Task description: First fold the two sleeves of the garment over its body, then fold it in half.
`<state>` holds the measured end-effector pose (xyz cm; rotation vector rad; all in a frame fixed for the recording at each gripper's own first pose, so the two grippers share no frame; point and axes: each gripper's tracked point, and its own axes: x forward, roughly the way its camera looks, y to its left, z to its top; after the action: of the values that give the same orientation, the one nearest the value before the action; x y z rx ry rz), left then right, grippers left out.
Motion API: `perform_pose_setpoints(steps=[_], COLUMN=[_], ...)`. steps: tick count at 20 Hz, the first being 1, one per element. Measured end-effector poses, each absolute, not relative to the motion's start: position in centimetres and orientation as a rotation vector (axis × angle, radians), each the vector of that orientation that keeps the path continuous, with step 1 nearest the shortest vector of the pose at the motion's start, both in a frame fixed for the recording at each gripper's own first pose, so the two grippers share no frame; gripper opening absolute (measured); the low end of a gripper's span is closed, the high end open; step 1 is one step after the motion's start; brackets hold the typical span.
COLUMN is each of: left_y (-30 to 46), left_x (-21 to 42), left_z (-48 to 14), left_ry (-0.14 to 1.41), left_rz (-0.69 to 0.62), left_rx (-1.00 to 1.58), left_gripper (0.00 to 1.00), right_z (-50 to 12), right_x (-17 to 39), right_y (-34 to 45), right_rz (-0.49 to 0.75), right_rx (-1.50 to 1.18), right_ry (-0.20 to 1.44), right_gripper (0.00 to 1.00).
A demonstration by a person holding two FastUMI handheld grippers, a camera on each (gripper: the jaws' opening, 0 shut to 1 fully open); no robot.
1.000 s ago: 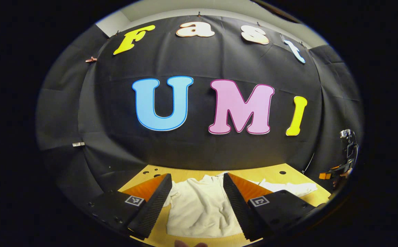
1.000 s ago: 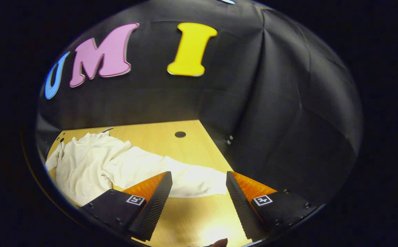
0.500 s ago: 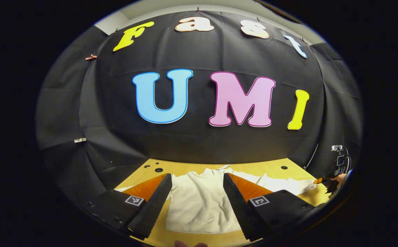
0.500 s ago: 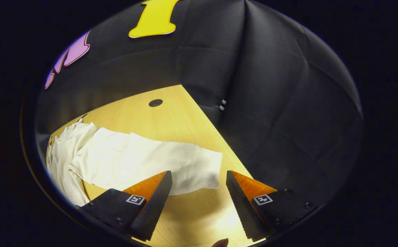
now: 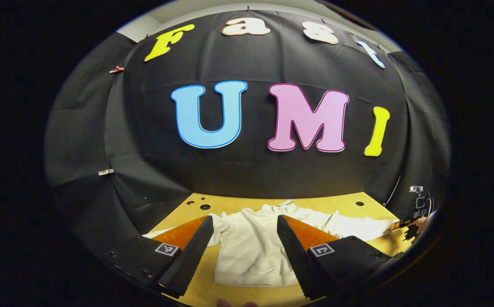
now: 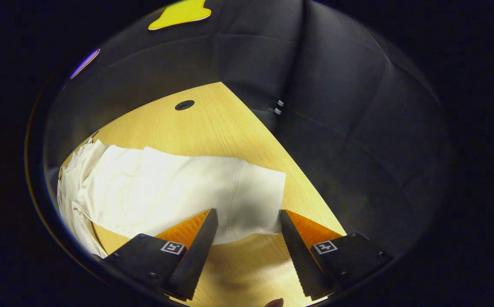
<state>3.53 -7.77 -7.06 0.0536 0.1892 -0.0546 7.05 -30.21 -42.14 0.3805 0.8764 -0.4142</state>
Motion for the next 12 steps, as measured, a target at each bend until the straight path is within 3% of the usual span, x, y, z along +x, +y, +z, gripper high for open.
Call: perform_pose_setpoints(steps=[2, 3, 5, 8, 12], left_y=[-7.5, -7.4, -7.3, -6.9, -6.1], left_x=[3.5, 3.5, 3.6, 3.8, 3.8], left_z=[-7.3, -7.3, -7.4, -7.5, -7.6], left_ry=[0.19, 0.192, 0.194, 0.189, 0.187], left_rz=[-0.055, -0.057, -0.063, -0.073, -0.086], left_rx=[0.053, 0.051, 0.046, 0.044, 0.028], left_gripper=[0.95, 0.95, 0.95, 0.96, 0.96], right_z=[-42.1, -41.9, -41.8, -40.7, -36.9], right_x=[7.1, 7.4, 7.0, 6.4, 5.4], right_y=[-30.2, -30.2, -29.8, -29.9, -29.8], right_rz=[-0.406, -0.396, -0.404, -0.411, -0.45], right_rx=[0.381, 0.387, 0.417, 0.348, 0.311], right_ry=[0.873, 0.859, 0.876, 0.854, 0.77], right_gripper=[0.88, 0.63, 0.23, 0.11, 0.11])
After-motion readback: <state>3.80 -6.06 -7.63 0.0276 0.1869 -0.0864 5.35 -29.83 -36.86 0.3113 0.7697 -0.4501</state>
